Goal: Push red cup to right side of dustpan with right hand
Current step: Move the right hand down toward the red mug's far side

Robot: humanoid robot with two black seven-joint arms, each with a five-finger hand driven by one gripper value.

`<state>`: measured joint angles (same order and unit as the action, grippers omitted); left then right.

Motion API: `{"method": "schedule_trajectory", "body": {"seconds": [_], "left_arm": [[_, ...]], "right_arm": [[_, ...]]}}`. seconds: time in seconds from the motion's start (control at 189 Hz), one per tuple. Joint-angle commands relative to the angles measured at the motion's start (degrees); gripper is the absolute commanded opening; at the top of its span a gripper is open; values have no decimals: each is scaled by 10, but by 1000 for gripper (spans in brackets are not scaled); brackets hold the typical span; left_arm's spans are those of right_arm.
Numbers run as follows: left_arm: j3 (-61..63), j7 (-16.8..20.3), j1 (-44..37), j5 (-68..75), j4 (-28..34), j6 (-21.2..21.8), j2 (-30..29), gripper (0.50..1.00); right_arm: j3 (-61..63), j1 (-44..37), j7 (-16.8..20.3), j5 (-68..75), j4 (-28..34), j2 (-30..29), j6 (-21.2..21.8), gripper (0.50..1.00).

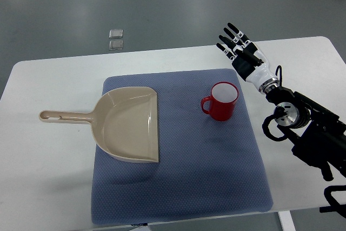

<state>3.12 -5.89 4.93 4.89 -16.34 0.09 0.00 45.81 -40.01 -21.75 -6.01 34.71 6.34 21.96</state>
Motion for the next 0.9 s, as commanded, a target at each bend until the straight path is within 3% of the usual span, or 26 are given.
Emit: {"method": "schedule_trajectory", "body": {"seconds": [0.0,0.223,0.366,0.477,0.721,0.896], "left_arm": [[0,0,0,0,0,0,0,1000],[0,0,0,-1,0,0,0,1000],[0,0,0,0,1,0,0,1000],[0,0,0,0,0,0,0,1000],[0,0,0,-1,-1,0,0,1000],[0,0,0,0,-1,0,0,1000]], "right_arm": [[0,-1,0,-1,0,1,-1,934],[-1,-3,4,-1,1,5,8,934],[-17,-19,6,-46,2,23,64,934],[-27,-25,5,-117,3,75,130,934],[-30,-22,-4,-316,26,187,130,934],[-36,2,-55,-420,61,227,130,934]]}}
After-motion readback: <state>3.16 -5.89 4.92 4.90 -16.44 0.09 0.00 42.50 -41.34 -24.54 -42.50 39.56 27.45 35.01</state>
